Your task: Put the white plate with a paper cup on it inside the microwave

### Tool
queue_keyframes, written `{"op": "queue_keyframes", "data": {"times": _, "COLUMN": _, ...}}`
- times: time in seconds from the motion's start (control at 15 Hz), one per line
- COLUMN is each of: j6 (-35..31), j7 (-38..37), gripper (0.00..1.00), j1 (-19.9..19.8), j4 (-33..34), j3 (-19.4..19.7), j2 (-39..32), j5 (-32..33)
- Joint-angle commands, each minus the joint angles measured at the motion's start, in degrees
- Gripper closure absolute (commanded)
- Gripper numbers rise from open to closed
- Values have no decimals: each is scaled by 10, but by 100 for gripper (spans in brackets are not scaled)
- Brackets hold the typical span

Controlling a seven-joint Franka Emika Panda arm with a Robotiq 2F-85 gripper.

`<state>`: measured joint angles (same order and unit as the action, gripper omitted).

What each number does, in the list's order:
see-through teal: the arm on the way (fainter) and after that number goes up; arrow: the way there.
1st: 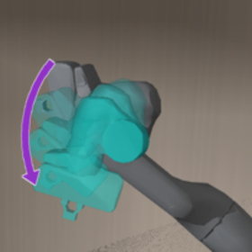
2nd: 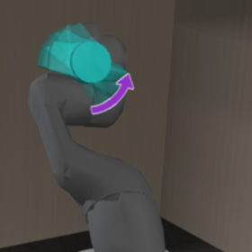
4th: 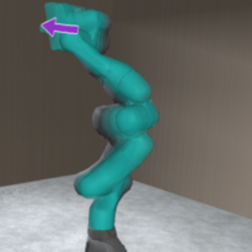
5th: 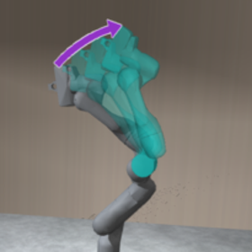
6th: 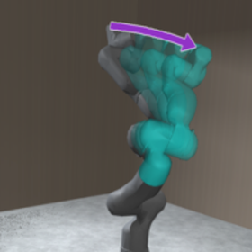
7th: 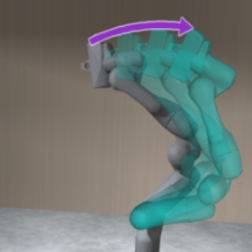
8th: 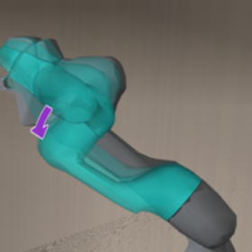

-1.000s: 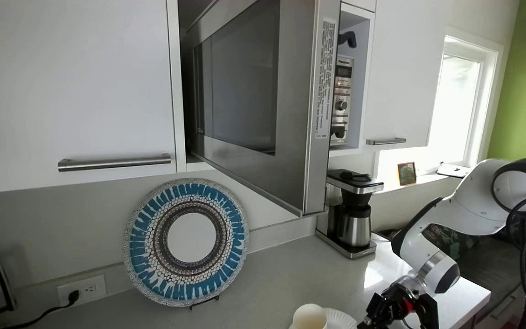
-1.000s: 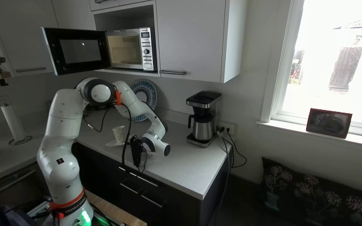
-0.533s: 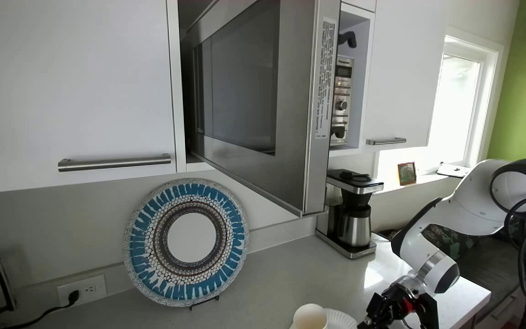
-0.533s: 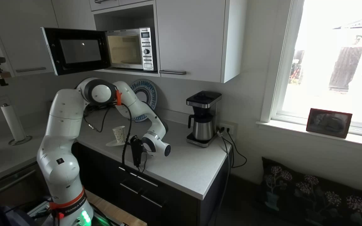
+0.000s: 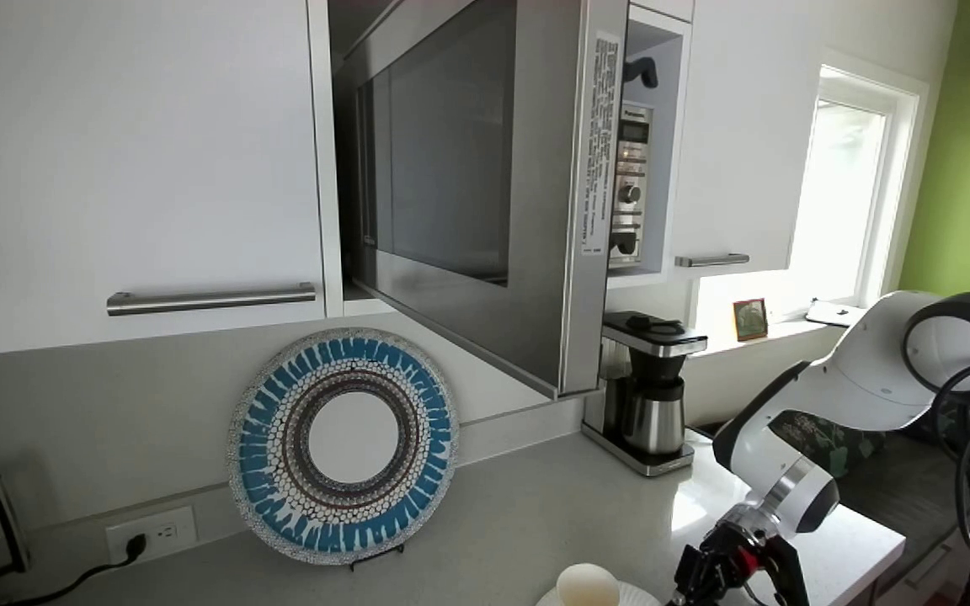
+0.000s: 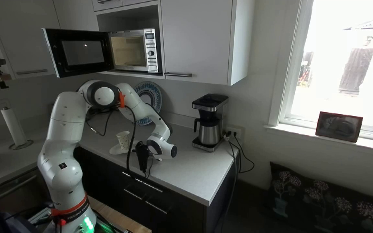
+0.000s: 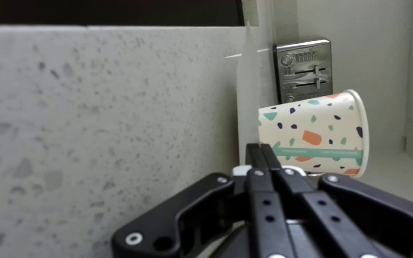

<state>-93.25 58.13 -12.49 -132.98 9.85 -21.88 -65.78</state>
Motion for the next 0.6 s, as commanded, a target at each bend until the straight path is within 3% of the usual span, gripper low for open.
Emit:
{"op": "queue_keyframes", "data": {"times": 0.0, "j6": -38, "j7": -32, "gripper": 100, "j1": 15, "j4": 7, "j3": 7, "j2": 2, "j5": 35}}
{"op": "queue_keyframes", "data": {"times": 0.2, "j6": -49, "j7": -46, "gripper": 99, "j1": 16, "j4": 12, "j3": 3, "j2": 4, "j5": 52}}
{"op": "queue_keyframes", "data": {"times": 0.4, "j6": -54, "j7": -52, "gripper": 68, "j1": 17, "j4": 16, "j3": 0, "j2": 5, "j5": 62}}
{"op": "queue_keyframes", "data": {"times": 0.47, "j6": -54, "j7": -52, "gripper": 67, "j1": 18, "j4": 17, "j3": -1, "j2": 5, "j5": 63}}
{"op": "queue_keyframes", "data": {"times": 0.53, "j6": -52, "j7": -50, "gripper": 84, "j1": 18, "j4": 18, "j3": -2, "j2": 4, "j5": 65}}
